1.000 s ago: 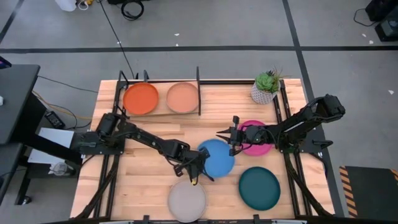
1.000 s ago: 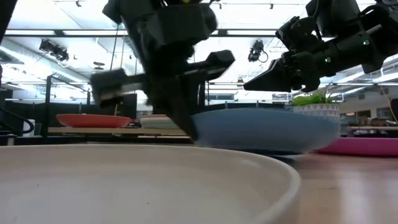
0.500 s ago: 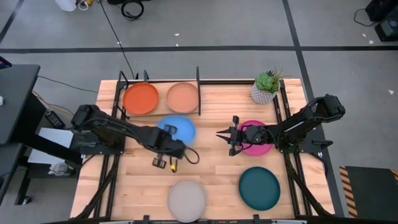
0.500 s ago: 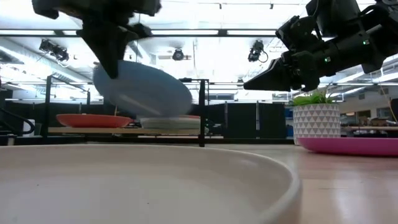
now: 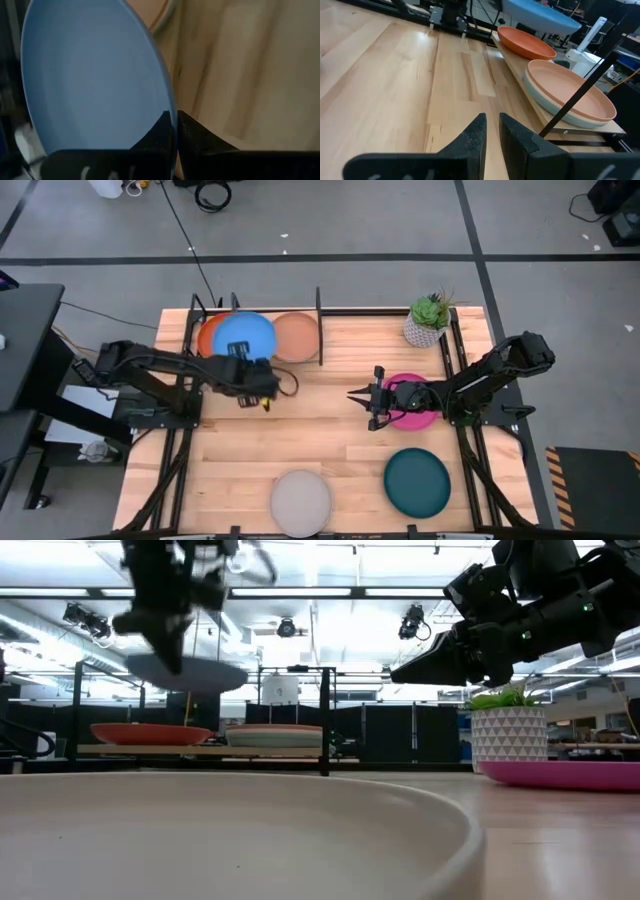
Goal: Place and stack plates onto a shelf
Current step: Stack the blue plate on top of the orange plate on the shelf
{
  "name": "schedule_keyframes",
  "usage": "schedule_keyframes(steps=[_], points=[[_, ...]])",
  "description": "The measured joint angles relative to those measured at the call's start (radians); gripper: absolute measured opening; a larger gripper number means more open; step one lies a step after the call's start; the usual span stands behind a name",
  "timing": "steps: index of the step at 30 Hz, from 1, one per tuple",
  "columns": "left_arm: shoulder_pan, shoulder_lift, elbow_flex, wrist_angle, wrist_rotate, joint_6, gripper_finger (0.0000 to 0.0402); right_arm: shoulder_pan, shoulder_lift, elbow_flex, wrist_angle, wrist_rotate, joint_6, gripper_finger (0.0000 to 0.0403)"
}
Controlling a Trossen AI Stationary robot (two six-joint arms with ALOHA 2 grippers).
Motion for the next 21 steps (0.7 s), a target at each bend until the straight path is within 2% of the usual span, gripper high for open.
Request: schedule_keyframes(steps=[2,6,9,15,21], points=[[0.057,-0.038,-0.072,0.037,0.004,0.035,0.0016,-0.001,0.000,0.000,0.001,0.000,-0.006,0.0058],[0.190,-0.114,-0.190,0.179,0.100,0.144,0.0016,-0.002,0.000,0.000,0.018,0.000,-0.024,0.0058],[0.291,-0.159,-0.249,0.260,0.131,0.216,0.0016,-0.002,0.000,0.000,0.029,0.000,-0.032,0.0058],[0.447,-0.181,-0.293,0.355,0.133,0.329,0.0016,-0.002,0.000,0.000,0.029,0.000,-0.049,0.0058],[0.528,-0.180,-0.324,0.421,0.243,0.354,0.0016,-0.002,0.000,0.000,0.026,0.000,-0.051,0.0058]])
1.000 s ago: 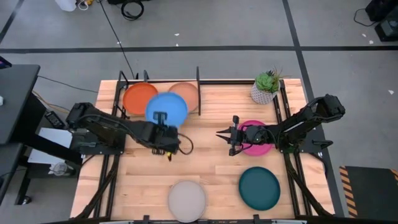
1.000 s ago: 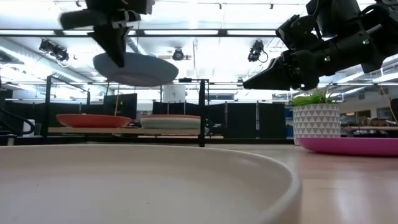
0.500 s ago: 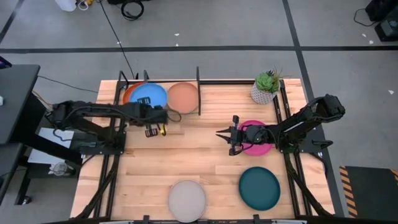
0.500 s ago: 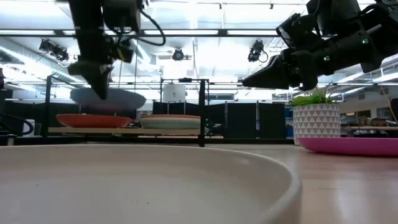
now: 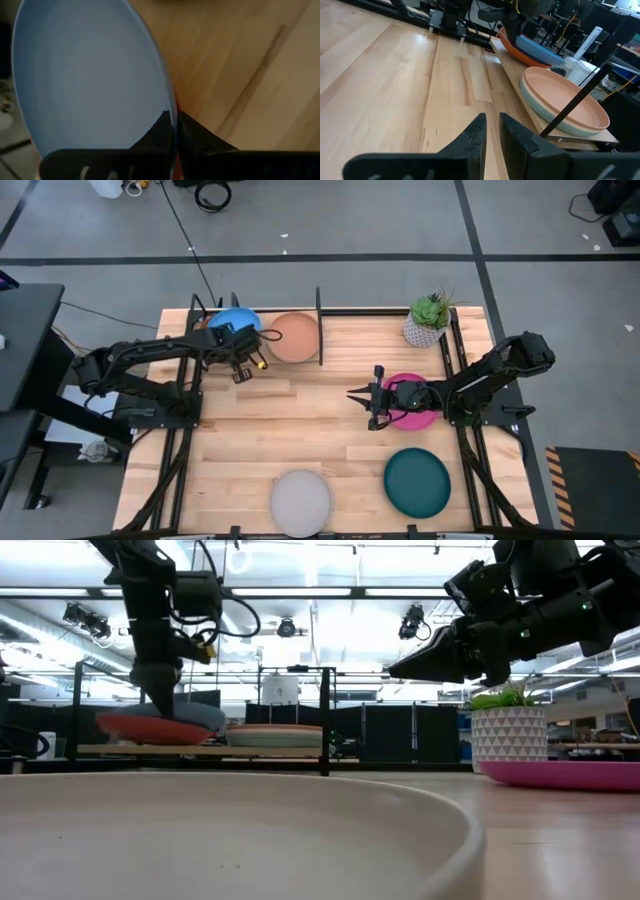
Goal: Place and stack plates onto a shelf
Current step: Stack the blue plate on top of the orange plate on the shelf, then stack the gray plate on top of the brown plate on the shelf
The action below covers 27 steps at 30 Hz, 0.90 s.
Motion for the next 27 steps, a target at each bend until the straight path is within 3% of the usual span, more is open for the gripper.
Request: schedule_keyframes(steps=[4,8,14,22,27], points=[[0.014,0.000,-0.002,-0.021,0.006,-0.047,0.0031,0.000,0.000,0.000,-0.003,0.000,0.001,0.0058],[0.005,0.000,0.004,-0.049,0.012,-0.063,0.0073,0.000,0.000,0.000,-0.003,0.000,0.002,0.0058],[-0.032,0.000,0.099,-0.112,0.011,-0.058,0.0124,0.000,0.000,0.000,-0.003,0.000,0.002,0.0058],[-0.026,0.000,0.069,0.109,-0.012,-0.050,0.0120,0.000,0.000,0.000,-0.003,-0.001,0.002,0.0058],[0.010,0.000,-0.034,0.198,-0.157,-0.039,0.0111,0.000,0.000,0.000,-0.002,-0.026,0.002,0.0058]])
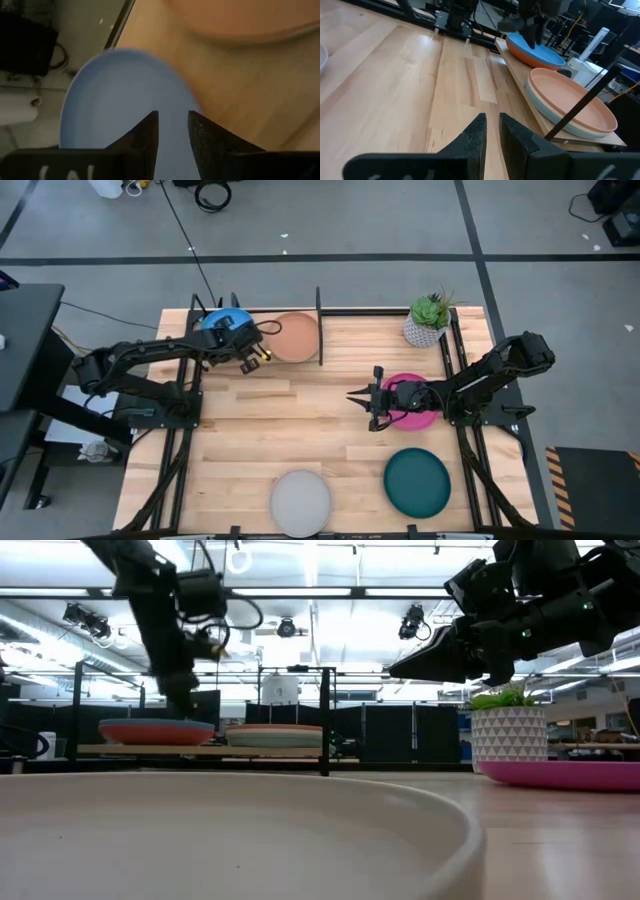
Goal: Place and stack plates onto a shelf
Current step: Stack the gray plate on top of the brown plate on the shelf
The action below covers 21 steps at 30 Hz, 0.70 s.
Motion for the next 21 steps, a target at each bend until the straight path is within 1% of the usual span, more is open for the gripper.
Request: schedule_keyframes(steps=[5,8,13,19,21], points=[[0.014,0.000,-0.067,0.096,0.000,0.015,0.0105,0.000,0.000,0.000,0.001,-0.001,0.000,0.0058],[0.013,0.000,-0.080,0.115,0.002,0.010,0.0103,0.000,0.000,0.000,0.002,-0.001,0.000,0.0058],[0.004,0.000,-0.077,0.110,0.001,0.015,0.0103,0.000,0.000,0.000,0.002,-0.001,0.000,0.0058],[-0.028,0.000,-0.039,0.115,-0.009,0.045,0.0103,0.000,0.000,0.000,0.002,-0.001,0.000,0.0058],[-0.045,-0.001,-0.028,0.115,0.017,0.070,0.0103,0.000,0.000,0.000,0.002,-0.001,0.000,0.0058]])
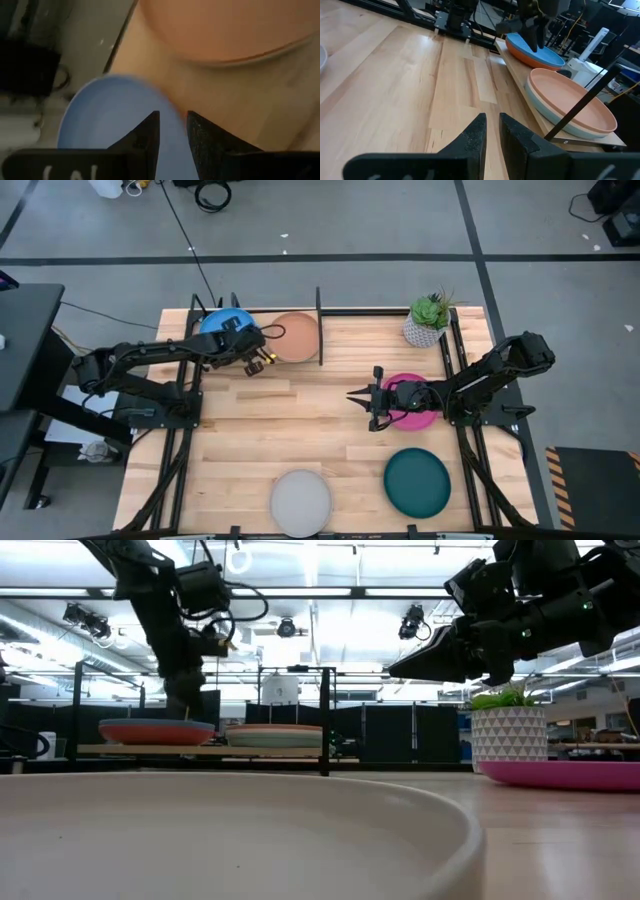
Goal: Place and stack plates onto a shelf
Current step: Stack the gray plate on top of the brown plate on the shelf
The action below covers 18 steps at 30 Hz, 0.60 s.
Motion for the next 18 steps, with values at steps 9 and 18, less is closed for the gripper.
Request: schedule_keyframes(steps=[9,18], points=[[-0.120,0.005,0.004,0.060,0.832,-0.291,0.0103,0.000,0.000,0.000,-0.002,0.000,0.000,0.0058],[-0.490,0.192,0.017,0.117,0.862,-0.585,0.0103,0.000,0.000,0.000,0.006,0.000,-0.002,0.0058]])
